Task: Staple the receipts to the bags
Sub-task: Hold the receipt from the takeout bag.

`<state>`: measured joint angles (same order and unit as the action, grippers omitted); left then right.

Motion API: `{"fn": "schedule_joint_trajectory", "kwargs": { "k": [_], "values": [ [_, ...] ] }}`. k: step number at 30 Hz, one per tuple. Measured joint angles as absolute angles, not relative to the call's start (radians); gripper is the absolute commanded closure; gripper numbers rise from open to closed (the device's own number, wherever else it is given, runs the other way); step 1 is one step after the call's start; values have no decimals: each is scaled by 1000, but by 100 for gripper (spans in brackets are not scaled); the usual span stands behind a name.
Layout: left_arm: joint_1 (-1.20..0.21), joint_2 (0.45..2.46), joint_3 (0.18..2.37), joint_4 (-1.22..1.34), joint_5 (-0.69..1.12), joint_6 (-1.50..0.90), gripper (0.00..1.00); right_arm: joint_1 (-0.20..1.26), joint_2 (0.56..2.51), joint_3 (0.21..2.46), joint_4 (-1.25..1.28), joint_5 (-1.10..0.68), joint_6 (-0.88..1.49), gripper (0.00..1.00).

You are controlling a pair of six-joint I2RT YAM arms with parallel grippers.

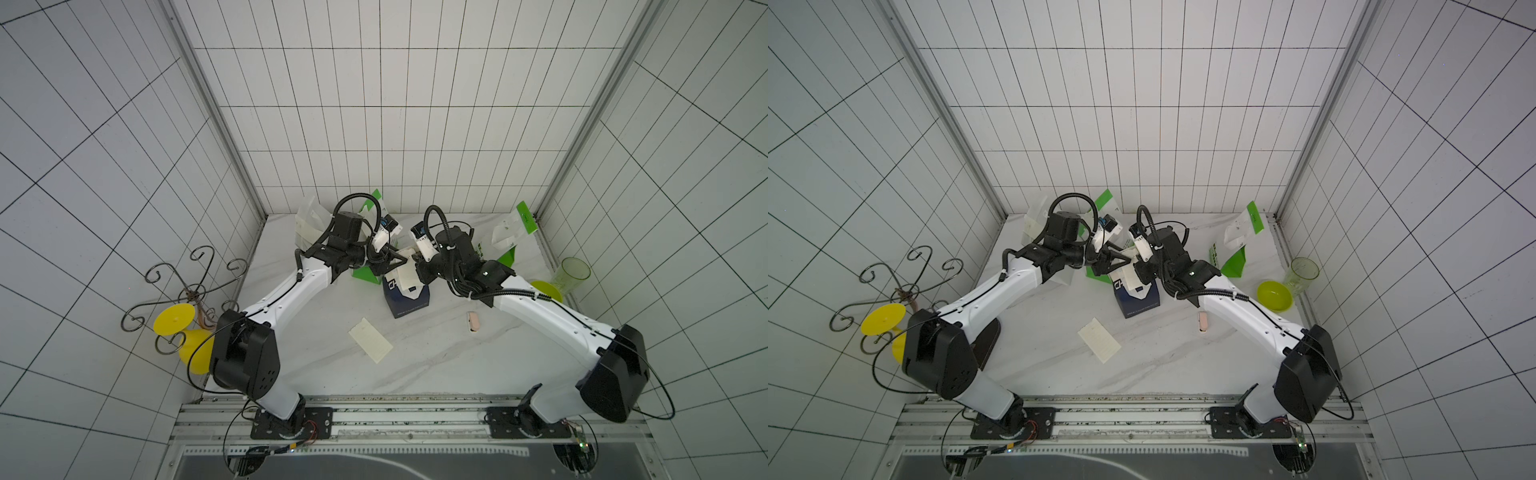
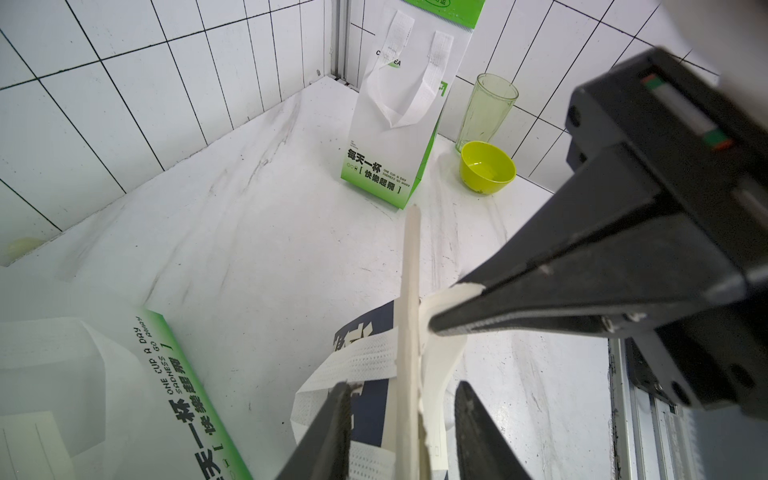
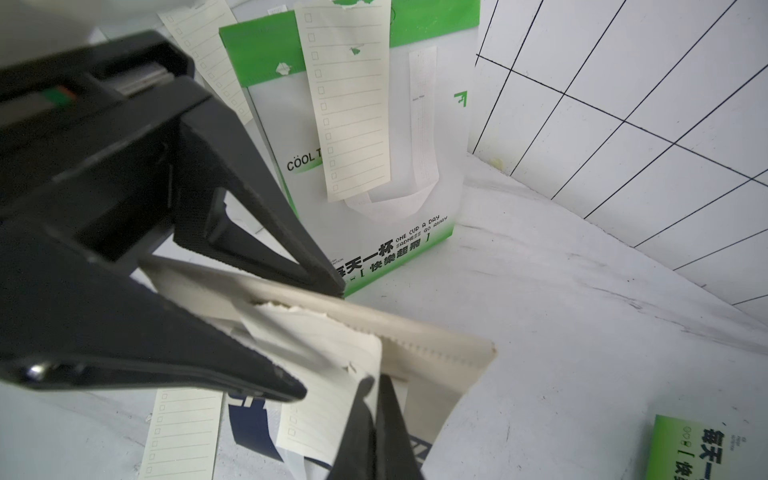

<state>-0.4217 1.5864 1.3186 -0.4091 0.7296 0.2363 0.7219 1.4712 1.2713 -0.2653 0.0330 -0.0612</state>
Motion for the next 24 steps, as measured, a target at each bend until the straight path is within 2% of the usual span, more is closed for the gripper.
{"fn": "schedule_joint_trajectory", "kwargs": {
  "k": [16, 24],
  "values": [
    [-424, 1586, 1319, -409, 726, 237, 65, 736, 1479, 1310, -288, 91, -77, 100],
    [-424, 1586, 1319, -410, 725, 242, 85, 739, 1480, 1317, -287, 97, -76, 100]
  ]
}}
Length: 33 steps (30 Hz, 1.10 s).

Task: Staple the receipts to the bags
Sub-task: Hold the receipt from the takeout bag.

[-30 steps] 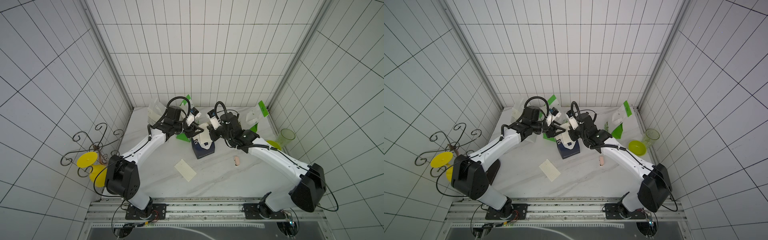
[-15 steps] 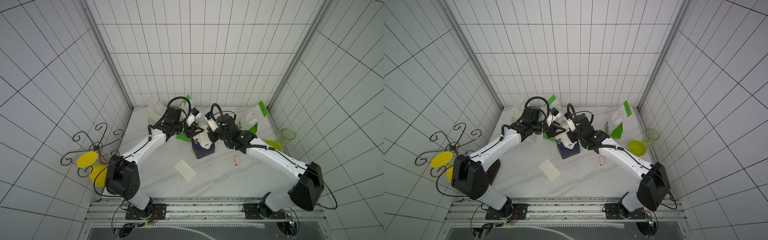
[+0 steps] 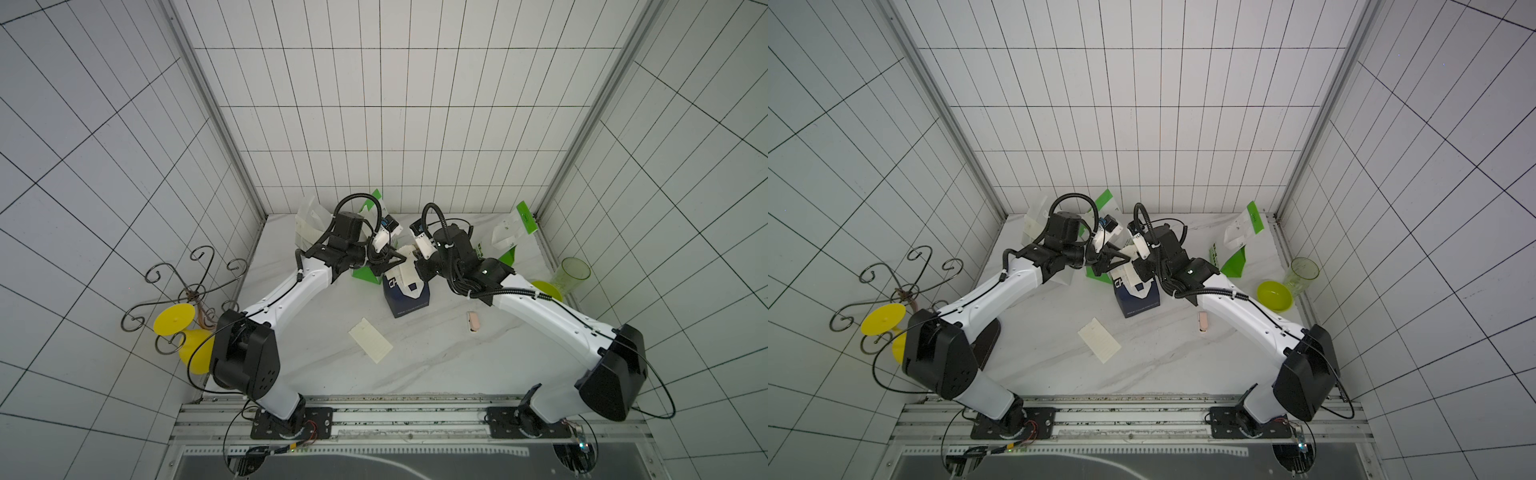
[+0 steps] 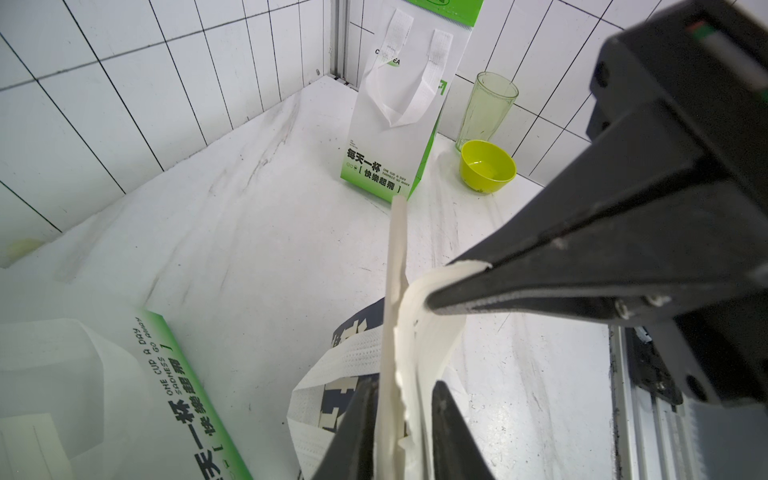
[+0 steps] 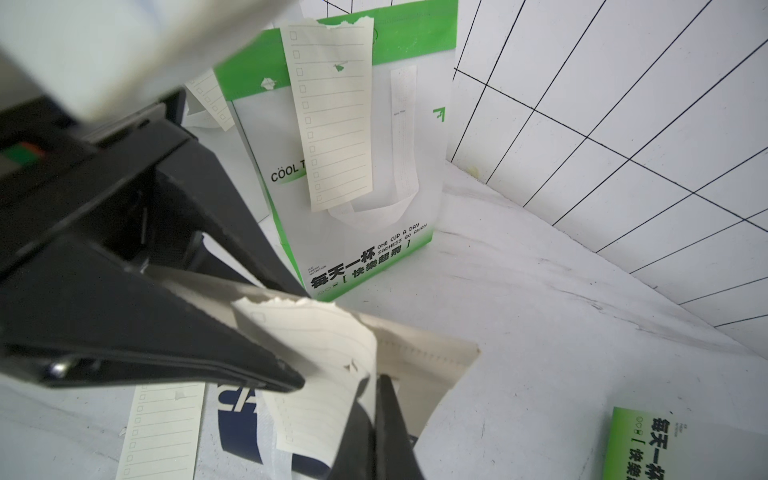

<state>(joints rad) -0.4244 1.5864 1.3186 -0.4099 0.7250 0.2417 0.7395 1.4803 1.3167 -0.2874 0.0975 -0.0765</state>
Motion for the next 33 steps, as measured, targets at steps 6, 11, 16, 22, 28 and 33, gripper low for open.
{"fn": "schedule_joint_trajectory", "kwargs": {
  "k": [6, 11, 16, 22, 28, 33],
  "values": [
    [-425, 1586, 1319, -410, 722, 245, 100, 740, 1480, 1317, -286, 100, -72, 83],
    [-432, 1586, 1319, -403, 688, 234, 100, 740, 1469, 1314, -265, 113, -40, 55],
    [-454, 1585, 1317, -378, 593, 184, 100, 727, 1327, 1227, -200, 126, 39, 46],
    [-488, 1552, 1295, -366, 470, 133, 100, 633, 1125, 995, -170, 121, 201, 42],
    [-512, 1542, 1292, -371, 385, 95, 100, 507, 1116, 850, -298, 71, 342, 41],
    [-530, 1541, 1292, -370, 358, 81, 100, 424, 1212, 833, -404, 45, 389, 41]
  ]
}}
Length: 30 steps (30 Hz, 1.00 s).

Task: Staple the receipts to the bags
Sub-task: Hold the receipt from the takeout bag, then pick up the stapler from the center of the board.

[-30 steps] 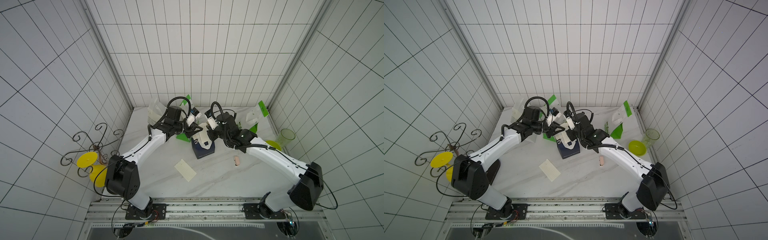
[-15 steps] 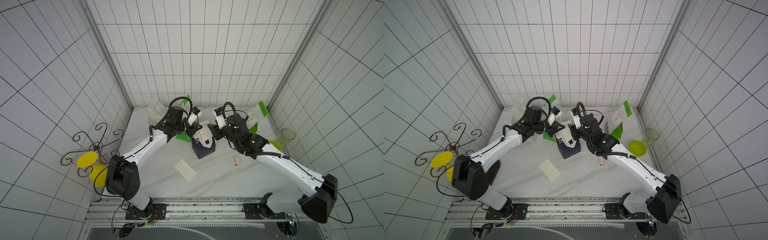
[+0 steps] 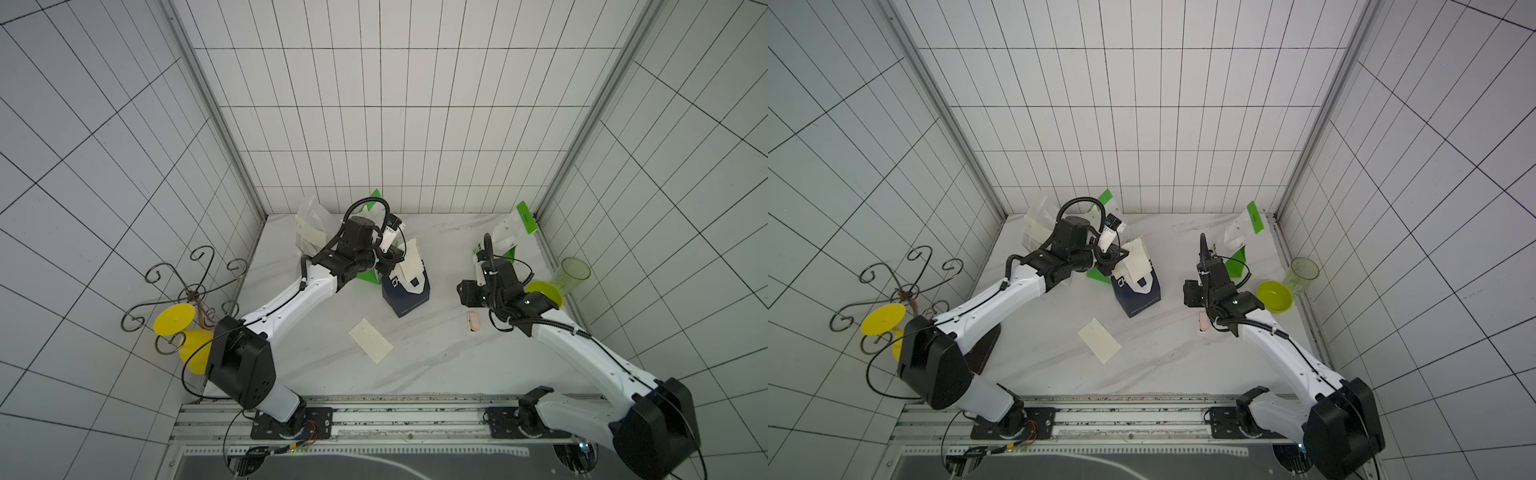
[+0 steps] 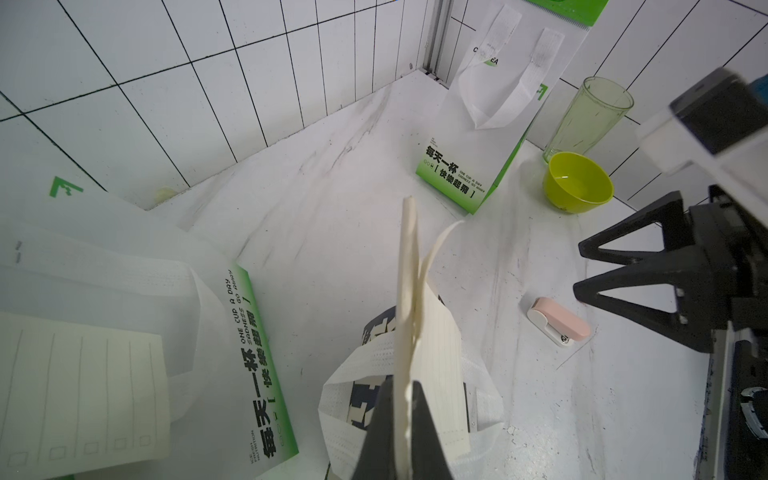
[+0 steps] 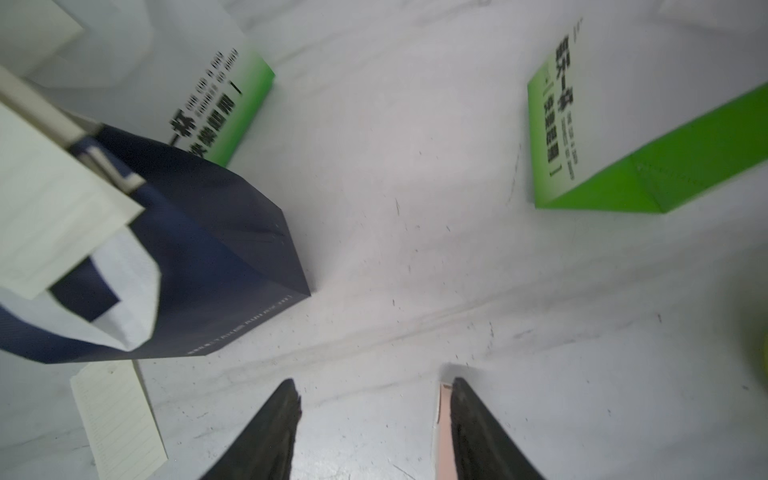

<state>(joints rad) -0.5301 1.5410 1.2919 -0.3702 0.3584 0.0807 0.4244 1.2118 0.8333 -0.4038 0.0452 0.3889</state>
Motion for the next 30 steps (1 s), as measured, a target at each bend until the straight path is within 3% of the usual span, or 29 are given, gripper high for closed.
{"fn": "schedule_joint_trajectory", "kwargs": {
  "k": [13, 25, 30],
  "values": [
    [-553, 1538, 1291, -371, 330, 83, 100, 405, 1504, 834, -535, 46, 414, 42],
    [-558, 1538, 1291, -372, 331, 88, 100, 399, 1582, 849, -543, 60, 405, 52],
    [-565, 1538, 1291, -372, 330, 96, 100, 392, 1608, 877, -542, 61, 395, 64]
  ]
}}
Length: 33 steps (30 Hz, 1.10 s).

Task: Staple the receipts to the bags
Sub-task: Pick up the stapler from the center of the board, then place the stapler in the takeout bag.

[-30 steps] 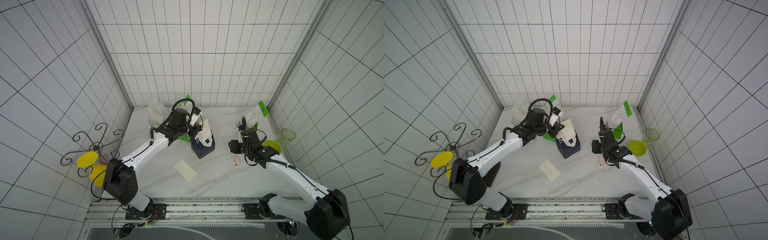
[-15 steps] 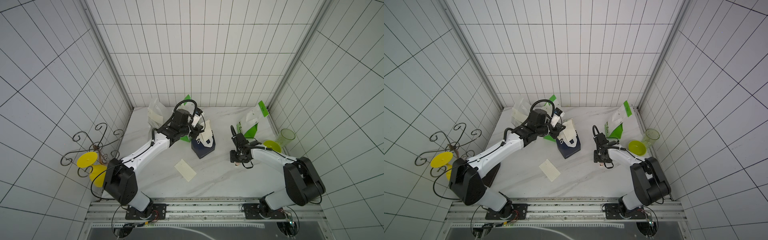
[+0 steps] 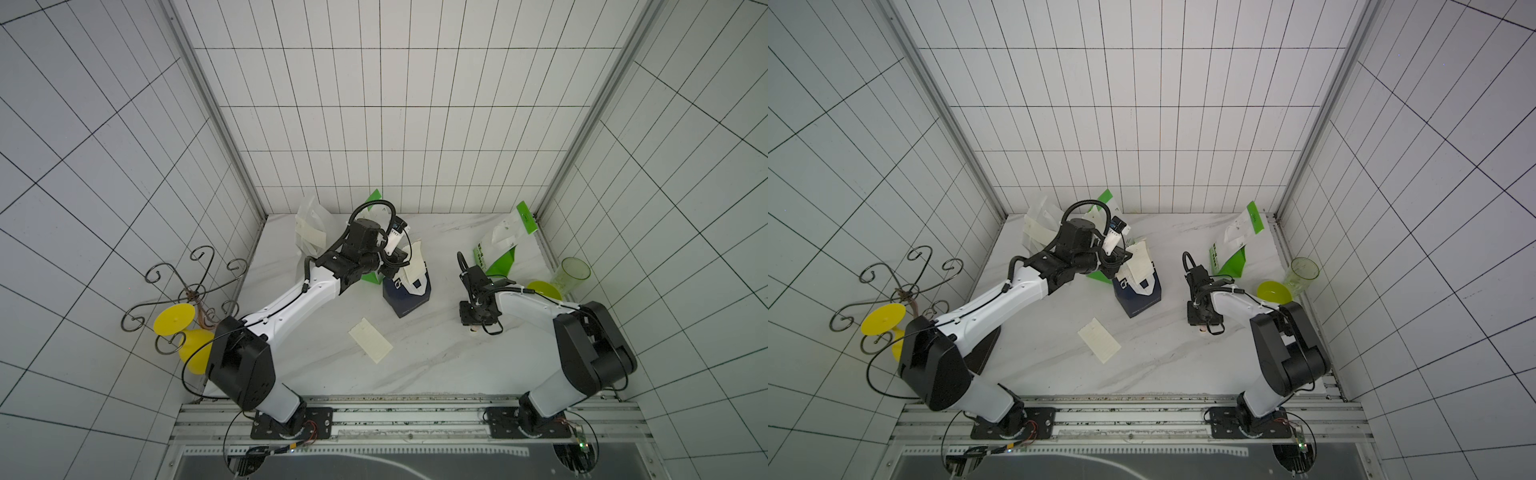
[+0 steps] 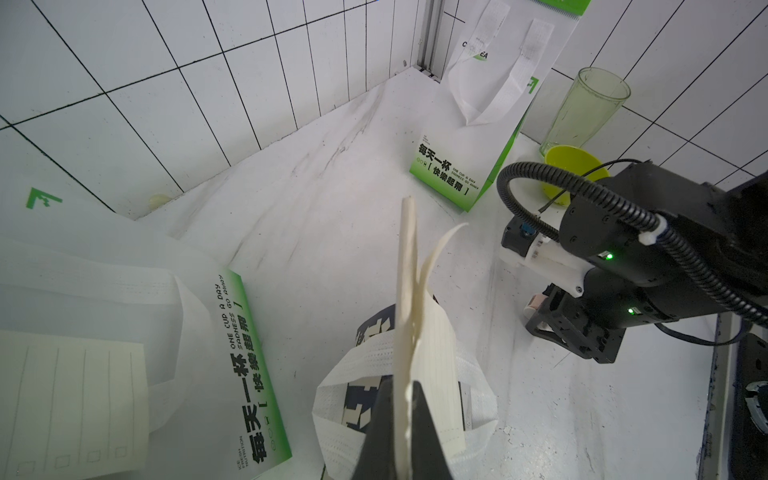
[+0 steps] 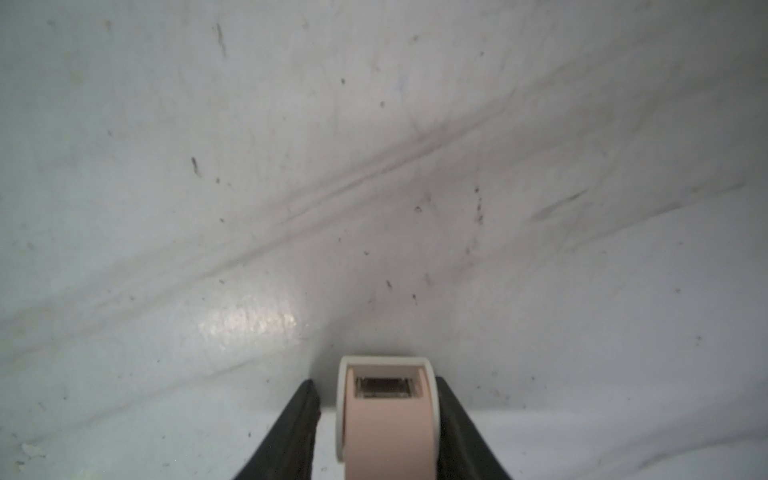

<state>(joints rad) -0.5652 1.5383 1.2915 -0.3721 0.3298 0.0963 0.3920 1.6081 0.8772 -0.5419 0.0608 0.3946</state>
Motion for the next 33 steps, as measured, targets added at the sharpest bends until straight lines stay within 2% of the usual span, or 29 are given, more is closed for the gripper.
{"fn": "schedule_joint_trajectory", "kwargs": {
  "k": [6, 11, 17, 22, 27, 33],
  "values": [
    [-568, 1538, 1291, -374, 329, 99, 100, 384, 1613, 884, -540, 62, 382, 88],
    [-568, 1538, 1291, -375, 326, 103, 100, 380, 1602, 884, -540, 62, 381, 99],
    [-569, 1538, 1291, -375, 325, 103, 100, 381, 1446, 897, -517, 61, 377, 100],
    [-569, 1538, 1292, -376, 326, 103, 100, 402, 1276, 923, -400, 35, 376, 100],
    [-569, 1538, 1292, -378, 332, 102, 100, 476, 1150, 925, -191, -19, 372, 100],
    [-557, 1538, 1292, -379, 356, 94, 100, 575, 1122, 925, 146, -108, 376, 100]
  ]
}}
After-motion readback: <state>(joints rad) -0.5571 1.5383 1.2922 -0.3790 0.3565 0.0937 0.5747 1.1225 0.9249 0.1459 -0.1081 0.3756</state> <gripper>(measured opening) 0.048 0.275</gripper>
